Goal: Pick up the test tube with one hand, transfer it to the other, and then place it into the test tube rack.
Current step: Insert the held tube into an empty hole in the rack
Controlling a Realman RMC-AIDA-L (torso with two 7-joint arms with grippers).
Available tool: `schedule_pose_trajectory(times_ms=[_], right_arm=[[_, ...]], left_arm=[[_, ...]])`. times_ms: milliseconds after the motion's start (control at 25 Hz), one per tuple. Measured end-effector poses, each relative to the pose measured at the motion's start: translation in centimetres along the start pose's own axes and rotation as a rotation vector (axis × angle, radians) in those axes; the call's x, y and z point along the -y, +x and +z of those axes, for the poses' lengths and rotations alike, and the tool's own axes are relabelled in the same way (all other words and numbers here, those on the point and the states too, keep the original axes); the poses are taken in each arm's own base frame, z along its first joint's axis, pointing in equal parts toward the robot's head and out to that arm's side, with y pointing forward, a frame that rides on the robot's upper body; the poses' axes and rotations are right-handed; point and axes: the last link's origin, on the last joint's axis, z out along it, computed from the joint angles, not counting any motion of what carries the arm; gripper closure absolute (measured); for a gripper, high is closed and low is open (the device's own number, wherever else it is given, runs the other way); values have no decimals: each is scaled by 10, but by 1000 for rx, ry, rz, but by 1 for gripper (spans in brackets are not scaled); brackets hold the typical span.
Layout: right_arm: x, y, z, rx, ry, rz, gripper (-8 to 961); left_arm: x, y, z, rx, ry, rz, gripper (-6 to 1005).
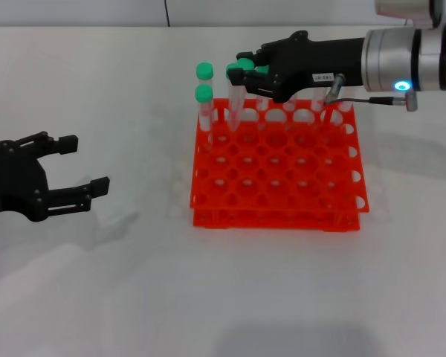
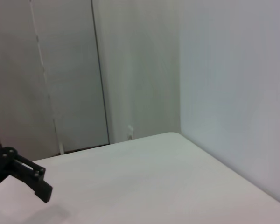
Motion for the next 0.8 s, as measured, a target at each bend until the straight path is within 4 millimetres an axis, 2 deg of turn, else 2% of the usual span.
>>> schedule_pose_trajectory(times_ms=[800], right_arm=[[-4, -4, 13, -82, -24, -53, 695]], left_arm=[[0, -1, 4, -8, -8, -2, 138]])
